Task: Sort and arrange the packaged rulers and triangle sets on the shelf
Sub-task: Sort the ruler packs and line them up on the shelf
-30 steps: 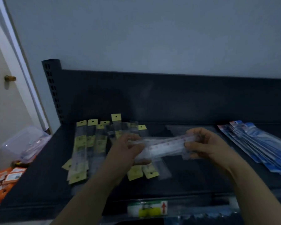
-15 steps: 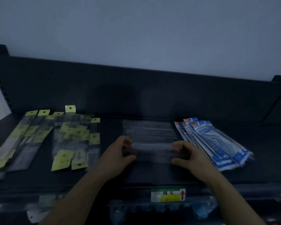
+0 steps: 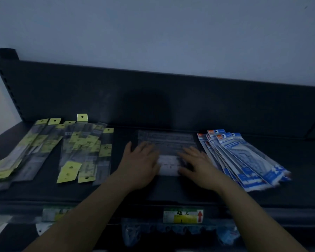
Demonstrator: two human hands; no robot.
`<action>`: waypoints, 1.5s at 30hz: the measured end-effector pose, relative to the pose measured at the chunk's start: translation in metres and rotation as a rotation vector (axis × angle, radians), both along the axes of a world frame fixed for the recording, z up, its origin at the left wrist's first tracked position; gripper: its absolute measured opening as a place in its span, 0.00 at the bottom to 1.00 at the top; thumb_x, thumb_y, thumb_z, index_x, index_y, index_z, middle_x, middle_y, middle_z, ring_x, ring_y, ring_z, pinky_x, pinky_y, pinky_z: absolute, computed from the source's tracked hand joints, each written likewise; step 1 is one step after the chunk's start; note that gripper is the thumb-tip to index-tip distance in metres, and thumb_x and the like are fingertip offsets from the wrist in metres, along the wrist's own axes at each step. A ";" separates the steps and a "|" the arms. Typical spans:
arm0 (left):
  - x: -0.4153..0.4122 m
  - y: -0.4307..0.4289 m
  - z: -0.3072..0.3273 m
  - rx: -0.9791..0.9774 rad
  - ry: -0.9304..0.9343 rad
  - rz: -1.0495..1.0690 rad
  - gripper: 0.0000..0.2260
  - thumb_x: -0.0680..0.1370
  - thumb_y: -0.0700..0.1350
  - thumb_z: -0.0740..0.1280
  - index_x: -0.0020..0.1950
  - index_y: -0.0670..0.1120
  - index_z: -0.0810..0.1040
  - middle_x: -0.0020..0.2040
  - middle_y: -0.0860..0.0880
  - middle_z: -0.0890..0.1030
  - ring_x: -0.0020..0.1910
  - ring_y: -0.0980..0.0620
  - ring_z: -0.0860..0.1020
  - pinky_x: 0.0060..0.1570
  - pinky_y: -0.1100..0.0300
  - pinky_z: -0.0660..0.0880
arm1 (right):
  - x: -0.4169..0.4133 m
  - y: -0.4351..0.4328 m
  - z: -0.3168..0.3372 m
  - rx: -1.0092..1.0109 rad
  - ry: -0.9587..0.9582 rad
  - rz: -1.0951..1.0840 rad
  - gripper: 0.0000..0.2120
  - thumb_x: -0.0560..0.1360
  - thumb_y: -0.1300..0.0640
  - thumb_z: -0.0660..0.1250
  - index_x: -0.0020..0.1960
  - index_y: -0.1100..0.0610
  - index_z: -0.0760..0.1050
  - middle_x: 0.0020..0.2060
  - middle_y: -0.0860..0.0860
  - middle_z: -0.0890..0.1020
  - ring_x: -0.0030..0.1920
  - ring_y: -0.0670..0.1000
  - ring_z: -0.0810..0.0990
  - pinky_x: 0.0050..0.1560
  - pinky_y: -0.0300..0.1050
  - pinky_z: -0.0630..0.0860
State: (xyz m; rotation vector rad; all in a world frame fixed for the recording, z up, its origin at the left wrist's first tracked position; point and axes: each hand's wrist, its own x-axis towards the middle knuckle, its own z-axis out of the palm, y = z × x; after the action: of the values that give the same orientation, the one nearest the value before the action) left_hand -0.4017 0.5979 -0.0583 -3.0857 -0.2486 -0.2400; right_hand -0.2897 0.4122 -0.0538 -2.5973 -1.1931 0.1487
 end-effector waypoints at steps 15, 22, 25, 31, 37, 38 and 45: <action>-0.036 0.018 -0.011 -0.267 0.376 -0.094 0.31 0.78 0.66 0.43 0.77 0.57 0.35 0.76 0.54 0.32 0.75 0.53 0.31 0.74 0.47 0.34 | -0.033 -0.035 -0.003 -0.048 0.297 0.006 0.26 0.82 0.46 0.52 0.76 0.39 0.45 0.74 0.40 0.38 0.74 0.42 0.32 0.73 0.43 0.35; -0.002 0.014 0.006 -0.880 -0.072 0.132 0.24 0.82 0.47 0.57 0.76 0.45 0.54 0.76 0.47 0.54 0.71 0.47 0.63 0.65 0.61 0.61 | -0.006 -0.016 0.016 0.494 0.426 -0.339 0.21 0.82 0.56 0.54 0.75 0.55 0.61 0.73 0.49 0.64 0.71 0.47 0.63 0.61 0.34 0.56; 0.009 0.008 0.005 -0.888 -0.085 0.142 0.19 0.79 0.40 0.56 0.71 0.44 0.62 0.70 0.46 0.64 0.66 0.46 0.67 0.58 0.60 0.65 | 0.001 -0.002 0.013 0.496 0.356 -0.356 0.16 0.81 0.61 0.54 0.67 0.57 0.70 0.64 0.54 0.75 0.56 0.48 0.71 0.49 0.34 0.62; 0.012 0.003 0.007 -0.959 -0.132 0.101 0.17 0.79 0.40 0.59 0.68 0.46 0.64 0.69 0.51 0.64 0.60 0.55 0.68 0.56 0.63 0.67 | 0.006 -0.004 0.011 0.506 0.370 -0.337 0.16 0.80 0.63 0.54 0.67 0.58 0.70 0.58 0.51 0.74 0.56 0.51 0.72 0.51 0.37 0.64; 0.014 0.020 0.005 -0.450 -0.215 0.225 0.25 0.78 0.50 0.63 0.74 0.48 0.63 0.74 0.45 0.63 0.72 0.45 0.61 0.70 0.50 0.60 | 0.016 -0.012 0.020 0.365 0.260 -0.210 0.12 0.77 0.65 0.59 0.58 0.59 0.75 0.52 0.52 0.76 0.52 0.51 0.75 0.47 0.42 0.70; 0.012 0.018 0.008 -0.422 -0.221 0.168 0.23 0.77 0.52 0.66 0.71 0.50 0.68 0.71 0.47 0.67 0.70 0.45 0.63 0.68 0.52 0.63 | 0.018 -0.015 0.020 0.309 0.253 -0.180 0.10 0.75 0.63 0.62 0.55 0.59 0.76 0.51 0.53 0.78 0.51 0.52 0.76 0.49 0.45 0.73; 0.016 0.017 0.025 -0.386 0.241 0.089 0.30 0.70 0.65 0.69 0.68 0.55 0.69 0.65 0.51 0.69 0.64 0.47 0.69 0.64 0.48 0.68 | 0.019 -0.023 0.030 -0.032 0.239 -0.095 0.26 0.70 0.47 0.73 0.65 0.54 0.71 0.60 0.51 0.71 0.57 0.50 0.73 0.55 0.40 0.70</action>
State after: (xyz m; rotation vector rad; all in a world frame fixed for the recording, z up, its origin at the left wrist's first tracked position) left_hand -0.3853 0.6151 -0.0336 -3.4233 -0.4708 0.2094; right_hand -0.2708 0.3890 -0.0236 -2.5687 -0.9891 0.4482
